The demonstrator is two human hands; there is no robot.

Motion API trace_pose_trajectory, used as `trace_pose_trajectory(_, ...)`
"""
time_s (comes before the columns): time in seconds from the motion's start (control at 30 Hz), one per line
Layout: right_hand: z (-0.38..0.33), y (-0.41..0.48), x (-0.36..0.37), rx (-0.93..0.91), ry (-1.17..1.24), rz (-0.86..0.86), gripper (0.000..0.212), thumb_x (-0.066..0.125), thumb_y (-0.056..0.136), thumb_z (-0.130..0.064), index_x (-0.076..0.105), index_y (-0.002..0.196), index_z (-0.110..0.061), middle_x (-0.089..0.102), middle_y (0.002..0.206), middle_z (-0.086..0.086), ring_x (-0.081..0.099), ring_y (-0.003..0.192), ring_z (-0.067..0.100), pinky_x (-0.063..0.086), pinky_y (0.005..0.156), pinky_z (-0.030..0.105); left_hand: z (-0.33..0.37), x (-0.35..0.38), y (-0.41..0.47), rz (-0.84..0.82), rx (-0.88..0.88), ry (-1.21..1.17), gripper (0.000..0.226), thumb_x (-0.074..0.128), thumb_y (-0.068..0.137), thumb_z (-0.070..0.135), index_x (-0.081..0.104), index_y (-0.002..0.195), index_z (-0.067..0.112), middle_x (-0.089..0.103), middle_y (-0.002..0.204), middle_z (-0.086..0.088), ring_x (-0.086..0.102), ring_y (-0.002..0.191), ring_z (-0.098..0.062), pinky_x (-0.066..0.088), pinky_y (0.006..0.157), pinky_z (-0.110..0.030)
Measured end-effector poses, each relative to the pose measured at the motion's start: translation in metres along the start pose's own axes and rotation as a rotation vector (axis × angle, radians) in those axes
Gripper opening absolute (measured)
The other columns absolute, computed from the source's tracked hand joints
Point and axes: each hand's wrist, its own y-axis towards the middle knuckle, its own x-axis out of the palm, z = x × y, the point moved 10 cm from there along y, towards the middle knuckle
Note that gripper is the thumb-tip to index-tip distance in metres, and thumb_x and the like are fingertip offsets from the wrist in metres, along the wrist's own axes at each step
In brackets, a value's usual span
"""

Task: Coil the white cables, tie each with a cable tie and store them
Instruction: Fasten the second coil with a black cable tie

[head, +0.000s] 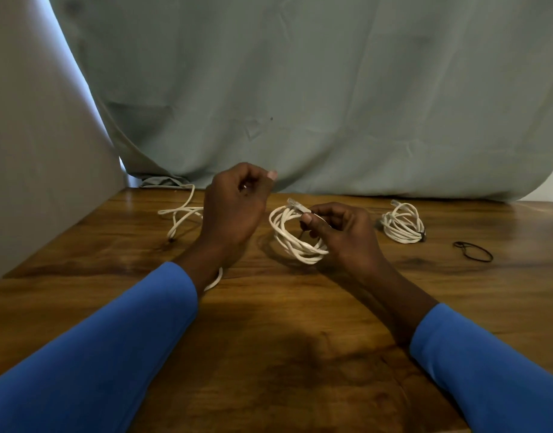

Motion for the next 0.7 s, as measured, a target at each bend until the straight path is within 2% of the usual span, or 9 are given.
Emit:
trace_pose_trajectory(0.1,-0.004,0.002,-0.001,-0.049,-0.06,0.0,0.003,0.078,0.091,-0.012,0.078,0.094,-0.014,0.078,0.081,0.0,0.068,0.067,0.002,0.051,0.063,0.018,0.041,0.024,-0.017,-0.208,0.301,0.176,0.01,0.078,0.089,0.031,0.073,0.085,0.024,0.068,0.078,0.009,0.063,0.069,-0.011,0.05,0.062,-0.028)
trace_pose_trajectory(0.17,-0.008,0.002,-0.002,-0.089,-0.106,0.01,0.009,0.078,0.091,-0.012,0.076,0.089,-0.02,0.077,0.08,-0.006,0.07,0.069,0.0,0.052,0.064,0.017,0.044,0.045,-0.029,-0.362,0.384,0.316,0.009,0.08,0.084,0.033,0.073,0.082,0.026,0.065,0.077,0.011,0.061,0.068,-0.008,0.05,0.06,-0.03)
trace_pose_trajectory(0.27,-0.009,0.001,-0.007,-0.098,-0.17,0.059,0.012,0.08,0.09,-0.014,0.075,0.086,-0.024,0.076,0.079,-0.008,0.072,0.072,0.002,0.054,0.064,0.016,0.033,0.056,-0.034,-0.456,0.361,0.466,0.01,0.08,0.078,0.035,0.073,0.077,0.028,0.066,0.073,0.013,0.06,0.065,-0.003,0.052,0.063,-0.035)
trace_pose_trajectory(0.37,0.002,0.001,-0.008,-0.018,-0.153,0.068,0.006,0.082,0.088,-0.019,0.078,0.089,-0.015,0.078,0.08,0.0,0.076,0.074,0.013,0.062,0.067,0.033,0.034,0.06,-0.04,-0.452,0.33,0.614,0.015,0.081,0.081,0.041,0.075,0.077,0.028,0.069,0.073,0.01,0.062,0.068,-0.006,0.048,0.063,-0.032)
trace_pose_trajectory(0.5,0.016,0.002,-0.008,0.09,-0.118,0.089,0.009,0.085,0.085,-0.023,0.078,0.085,-0.017,0.079,0.079,0.002,0.078,0.074,0.021,0.064,0.069,0.043,0.042,0.072,-0.05,-0.417,0.326,0.833,0.024,0.07,0.088,0.054,0.071,0.082,0.031,0.07,0.081,0.006,0.064,0.08,-0.016,0.037,0.065,-0.031)
trace_pose_trajectory(0.6,0.023,0.002,-0.008,0.138,-0.114,0.101,0.012,0.087,0.084,-0.027,0.078,0.083,-0.018,0.079,0.079,0.002,0.078,0.075,0.024,0.064,0.073,0.053,0.037,0.071,-0.046,-0.426,0.225,0.878,0.027,0.07,0.088,0.055,0.063,0.077,0.031,0.072,0.086,0.005,0.066,0.088,-0.019,0.039,0.067,-0.032)
trace_pose_trajectory(0.7,0.028,0.0,-0.004,0.164,-0.097,0.091,0.015,0.087,0.082,-0.029,0.079,0.084,-0.018,0.08,0.081,0.003,0.078,0.078,0.026,0.063,0.075,0.058,0.035,0.069,-0.044,-0.437,0.18,0.952,0.022,0.069,0.088,0.05,0.066,0.08,0.03,0.068,0.085,0.006,0.067,0.093,-0.021,0.038,0.069,-0.032)
